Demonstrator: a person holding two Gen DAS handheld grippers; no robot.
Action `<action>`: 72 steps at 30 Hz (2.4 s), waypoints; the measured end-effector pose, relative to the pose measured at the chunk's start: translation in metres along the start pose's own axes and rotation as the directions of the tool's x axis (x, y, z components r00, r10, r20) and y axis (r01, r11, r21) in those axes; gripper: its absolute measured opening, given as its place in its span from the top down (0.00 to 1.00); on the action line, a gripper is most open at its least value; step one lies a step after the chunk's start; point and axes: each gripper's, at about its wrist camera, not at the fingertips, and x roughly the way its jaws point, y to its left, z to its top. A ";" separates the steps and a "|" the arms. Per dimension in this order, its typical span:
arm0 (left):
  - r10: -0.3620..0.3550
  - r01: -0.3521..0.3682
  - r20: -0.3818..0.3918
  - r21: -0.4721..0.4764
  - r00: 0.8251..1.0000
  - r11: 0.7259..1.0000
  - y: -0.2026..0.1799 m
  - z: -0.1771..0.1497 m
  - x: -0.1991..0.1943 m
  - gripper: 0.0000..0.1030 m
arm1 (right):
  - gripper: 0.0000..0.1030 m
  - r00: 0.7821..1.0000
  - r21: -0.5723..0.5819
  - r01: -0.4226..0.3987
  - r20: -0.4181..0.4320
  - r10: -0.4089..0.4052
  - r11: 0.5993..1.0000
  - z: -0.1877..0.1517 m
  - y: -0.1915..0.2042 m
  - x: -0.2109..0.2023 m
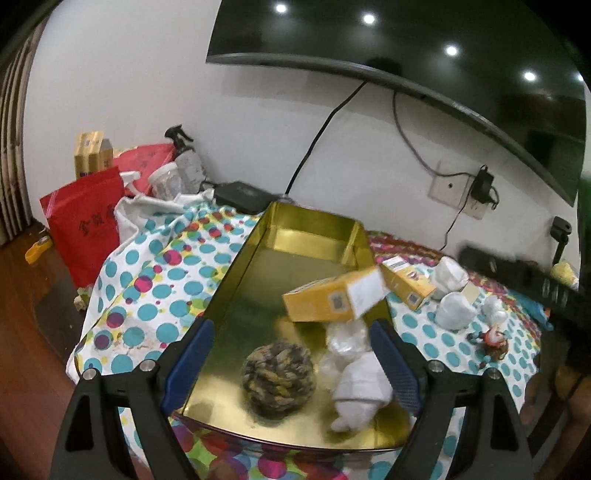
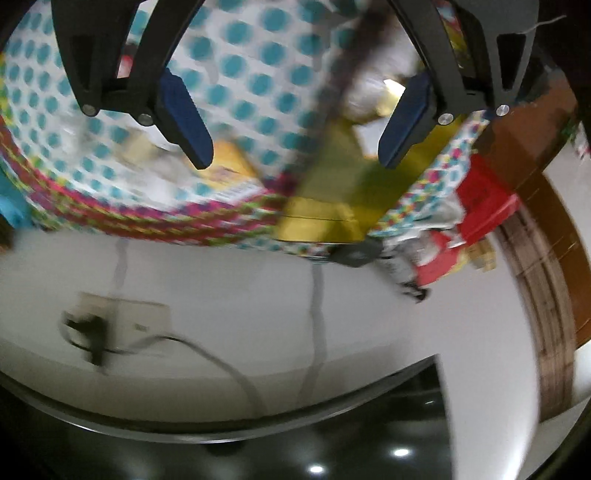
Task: Organize objects
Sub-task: 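Lower the sock and the box into the gold tin and open both tools, then reach the left tool to the second white sock and close on it, then grasp the chibi figurine with the right tool while the left tool holds the sock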
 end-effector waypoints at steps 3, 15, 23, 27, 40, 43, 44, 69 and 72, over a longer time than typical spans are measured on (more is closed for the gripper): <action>-0.026 0.026 0.022 0.016 0.999 1.000 -0.012 0.000 -0.006 0.14 | 0.11 0.998 0.042 0.060 -0.002 -0.060 0.997 -0.015 -0.038 -0.012; -0.100 0.101 -0.012 0.189 0.995 0.977 -0.108 -0.010 0.010 0.14 | 0.09 0.976 0.013 0.211 -0.055 -0.210 0.977 -0.062 -0.109 -0.035; -0.169 0.194 -0.127 0.221 0.977 0.956 -0.163 -0.010 0.048 0.14 | 0.09 0.972 -0.029 0.211 -0.104 -0.213 0.977 -0.090 -0.126 -0.042; -0.160 0.198 -0.167 0.247 0.973 0.948 -0.184 -0.007 0.070 0.14 | 0.09 0.981 0.032 0.167 -0.106 -0.163 0.985 -0.093 -0.142 -0.048; -0.069 0.154 -0.298 0.272 0.952 0.950 -0.229 -0.002 0.154 0.14 | 0.07 0.989 0.126 0.113 -0.112 -0.099 0.986 -0.097 -0.161 -0.051; -0.014 0.110 -0.308 0.297 0.951 0.949 -0.235 -0.006 0.164 0.14 | 0.07 0.986 0.120 0.128 -0.118 -0.114 0.984 -0.096 -0.160 -0.050; -0.008 0.106 -0.313 0.296 0.950 0.949 -0.236 -0.006 0.167 0.14 | 0.07 0.985 0.112 0.135 -0.125 -0.121 0.984 -0.096 -0.159 -0.049; -0.070 0.124 -0.230 0.229 0.971 0.965 -0.200 0.002 0.100 0.39 | 0.05 0.972 0.092 0.134 -0.206 -0.112 0.987 -0.094 -0.156 -0.038; -0.013 0.063 -0.180 0.275 0.983 0.959 -0.188 -0.010 0.075 0.38 | 0.05 0.967 0.031 0.135 -0.222 -0.125 0.990 -0.087 -0.150 -0.029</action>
